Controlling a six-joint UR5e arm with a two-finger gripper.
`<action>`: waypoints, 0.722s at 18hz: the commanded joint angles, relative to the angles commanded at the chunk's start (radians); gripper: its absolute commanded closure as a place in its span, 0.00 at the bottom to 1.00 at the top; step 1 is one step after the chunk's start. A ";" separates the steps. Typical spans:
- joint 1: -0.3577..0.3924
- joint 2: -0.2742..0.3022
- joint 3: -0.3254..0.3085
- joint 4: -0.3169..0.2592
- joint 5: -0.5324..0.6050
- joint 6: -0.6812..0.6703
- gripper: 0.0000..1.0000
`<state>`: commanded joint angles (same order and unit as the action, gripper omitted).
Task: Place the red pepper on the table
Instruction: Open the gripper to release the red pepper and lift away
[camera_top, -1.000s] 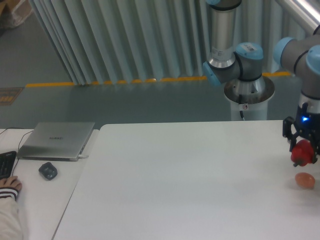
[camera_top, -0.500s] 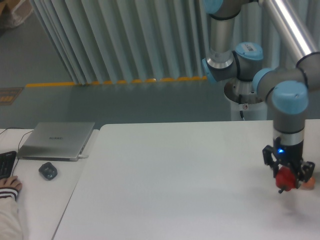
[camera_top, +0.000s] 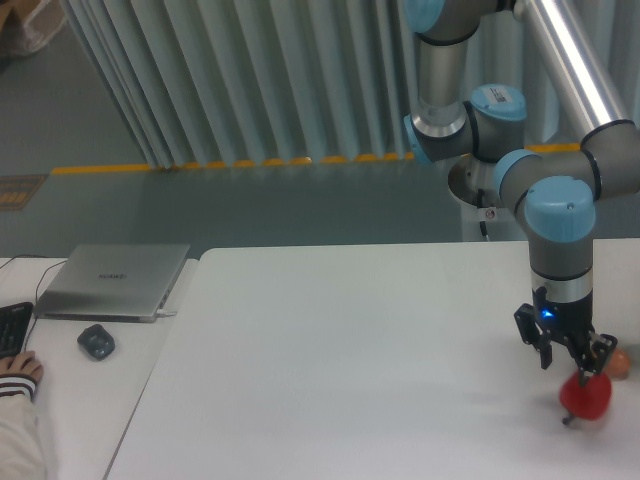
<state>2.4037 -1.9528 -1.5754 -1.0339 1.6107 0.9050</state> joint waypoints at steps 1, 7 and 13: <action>0.000 0.000 0.000 0.000 0.008 0.006 0.00; 0.006 0.041 0.008 -0.014 0.021 0.110 0.00; 0.110 0.115 0.006 -0.095 -0.001 0.644 0.00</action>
<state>2.5140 -1.8378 -1.5693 -1.1289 1.6093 1.5487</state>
